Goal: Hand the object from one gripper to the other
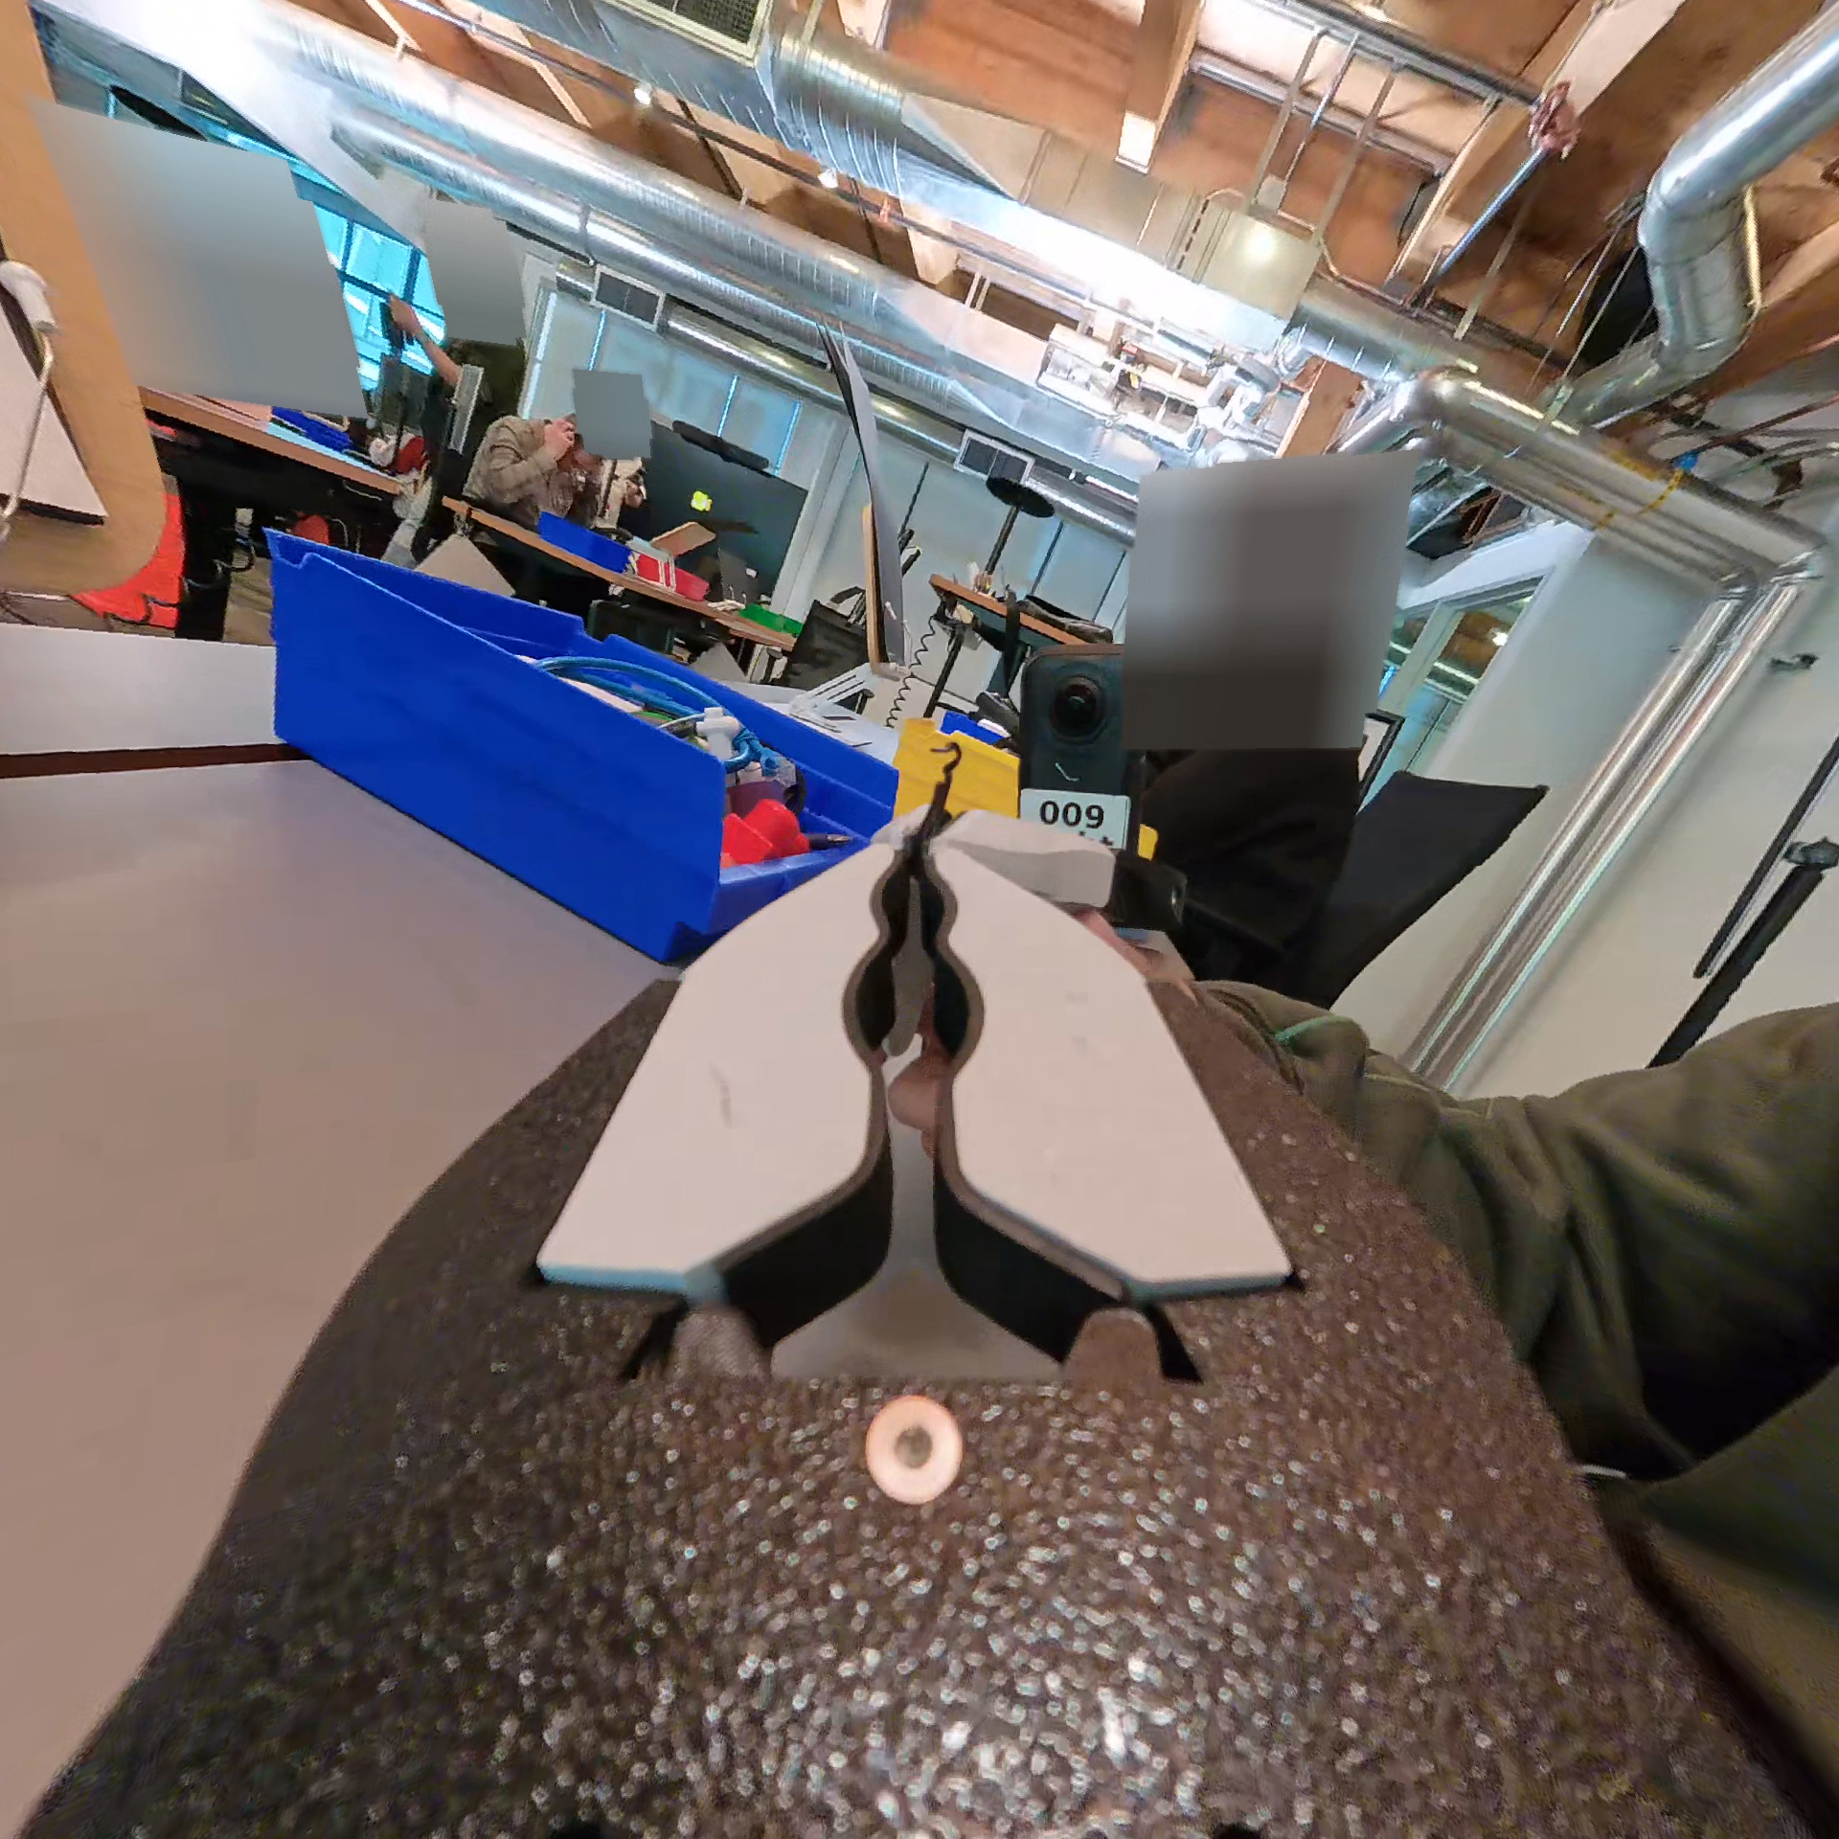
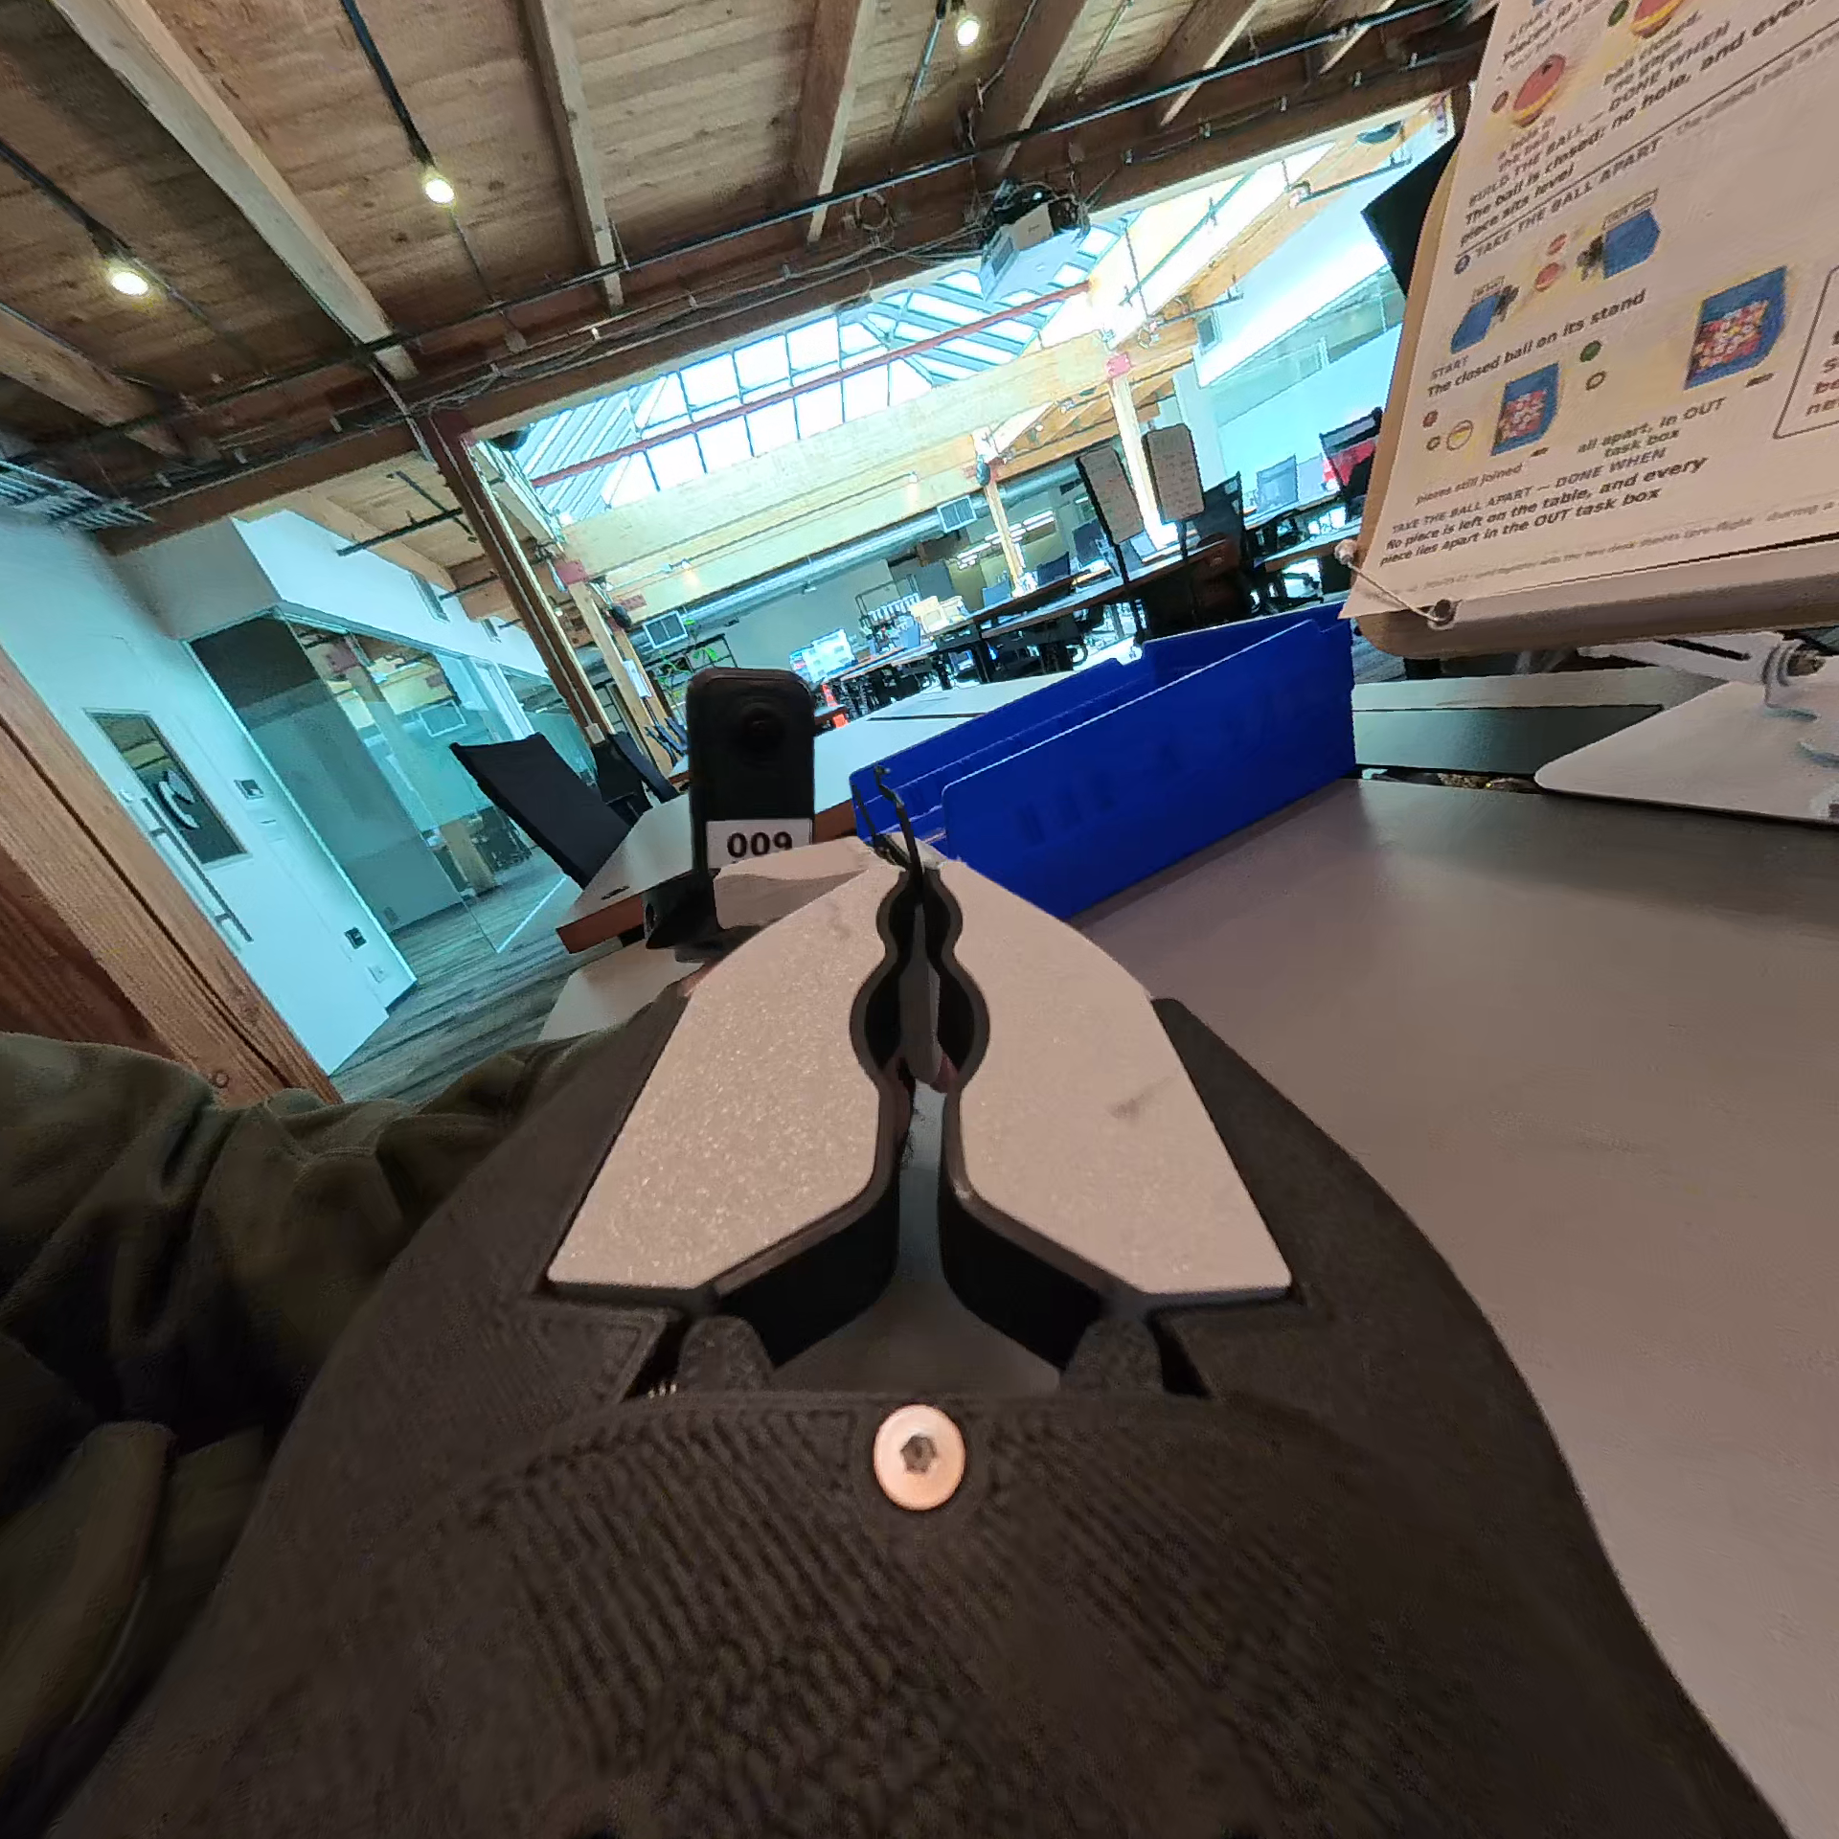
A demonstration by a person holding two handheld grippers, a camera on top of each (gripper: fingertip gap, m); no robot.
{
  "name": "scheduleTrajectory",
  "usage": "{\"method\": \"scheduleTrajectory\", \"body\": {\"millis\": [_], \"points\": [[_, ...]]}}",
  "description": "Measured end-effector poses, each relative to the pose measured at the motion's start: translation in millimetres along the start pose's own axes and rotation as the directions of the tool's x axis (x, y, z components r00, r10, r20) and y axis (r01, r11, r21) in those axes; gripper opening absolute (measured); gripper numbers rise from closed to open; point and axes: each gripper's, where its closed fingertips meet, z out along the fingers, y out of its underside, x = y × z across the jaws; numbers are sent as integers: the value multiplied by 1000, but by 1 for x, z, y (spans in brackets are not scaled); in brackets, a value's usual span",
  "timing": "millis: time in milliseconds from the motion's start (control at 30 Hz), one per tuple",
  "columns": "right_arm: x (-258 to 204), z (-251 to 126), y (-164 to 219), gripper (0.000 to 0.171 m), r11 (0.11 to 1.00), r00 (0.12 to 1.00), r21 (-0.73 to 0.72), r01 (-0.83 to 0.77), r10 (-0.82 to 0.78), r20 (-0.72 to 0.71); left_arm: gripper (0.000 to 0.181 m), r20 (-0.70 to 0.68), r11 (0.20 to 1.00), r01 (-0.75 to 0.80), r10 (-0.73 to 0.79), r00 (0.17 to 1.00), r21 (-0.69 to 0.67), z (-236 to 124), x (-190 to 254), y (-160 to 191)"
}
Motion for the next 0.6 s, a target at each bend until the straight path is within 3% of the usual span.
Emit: {"method": "scheduleTrajectory", "body": {"millis": [133,233,300,367,433,500,533,600], "points": [[10,-2,0,21,999,996,-7,43,-43,-84,1,66,999,-37,34,997,39,-6,-10,-7],[12,-4,-3,22,995,988,-9,101,-101,-118,1,74,990,-139,138,988,4,-11,-10,-9],[7,-2,-2,21,1000,998,-3,22,-22,-61,1,5,973,-225,225,974,-53,-13,0,-5],[-4,0,3,17,982,980,-20,-189,190,65,1,-55,943,-319,315,948,-94,-15,10,-2],[-13,1,8,24,884,862,-81,-460,467,197,1,-90,898,-425,417,905,-114,-18,14,1],[-22,-2,6,21,732,670,-141,-666,671,318,1,-93,836,-537,529,844,-116,-21,15,3],[-23,-4,3,19,663,585,-151,-733,728,357,1,-84,802,-587,581,810,-115,-22,14,2],[-20,-3,5,15,608,530,-150,-779,768,360,1,-84,733,-668,663,744,-132,-23,13,5]]}}
